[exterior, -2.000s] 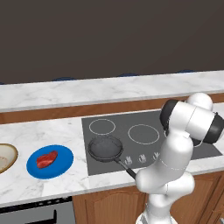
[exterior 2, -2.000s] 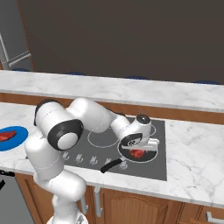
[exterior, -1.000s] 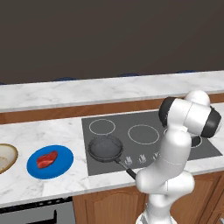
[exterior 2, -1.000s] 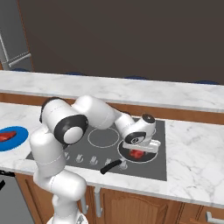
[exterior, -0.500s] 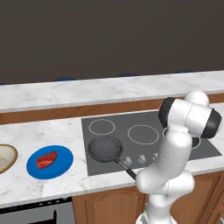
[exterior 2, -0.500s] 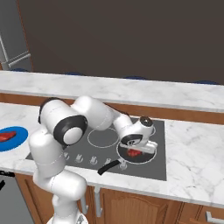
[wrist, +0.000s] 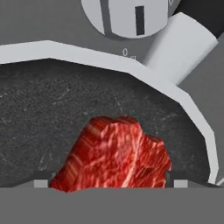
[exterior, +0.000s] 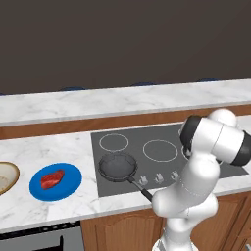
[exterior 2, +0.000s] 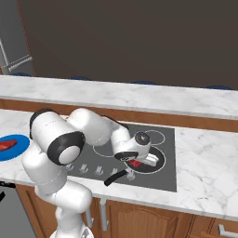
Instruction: Place one of the steaks on the plate and the other in the bowl. Then place the bowl in the fridge.
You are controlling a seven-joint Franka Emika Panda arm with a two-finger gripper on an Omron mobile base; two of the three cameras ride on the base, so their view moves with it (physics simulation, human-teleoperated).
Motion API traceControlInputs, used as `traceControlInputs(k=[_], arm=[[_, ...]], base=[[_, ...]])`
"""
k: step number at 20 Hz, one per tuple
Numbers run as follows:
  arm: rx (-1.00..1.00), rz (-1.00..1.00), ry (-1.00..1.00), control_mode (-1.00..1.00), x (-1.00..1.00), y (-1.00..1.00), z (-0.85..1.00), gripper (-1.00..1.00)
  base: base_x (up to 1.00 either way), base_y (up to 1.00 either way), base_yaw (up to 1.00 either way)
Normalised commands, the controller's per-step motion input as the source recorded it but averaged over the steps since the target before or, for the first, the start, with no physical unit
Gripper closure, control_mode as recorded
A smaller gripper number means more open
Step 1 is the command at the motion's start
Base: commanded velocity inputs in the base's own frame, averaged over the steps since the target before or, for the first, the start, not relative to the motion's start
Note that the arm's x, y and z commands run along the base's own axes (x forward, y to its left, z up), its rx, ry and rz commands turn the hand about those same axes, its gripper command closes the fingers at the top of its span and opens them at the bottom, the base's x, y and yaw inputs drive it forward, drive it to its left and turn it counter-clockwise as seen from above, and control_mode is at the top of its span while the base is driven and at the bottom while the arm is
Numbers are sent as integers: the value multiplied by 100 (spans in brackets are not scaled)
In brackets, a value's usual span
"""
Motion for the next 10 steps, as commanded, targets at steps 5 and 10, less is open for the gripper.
traceControlInputs(k=[5, 10], arm=[[0, -25, 0, -100, 0, 35, -3, 100], [0, -25, 0, -100, 0, -14, 25, 100]], base=[[0, 0, 0], [0, 0, 0]])
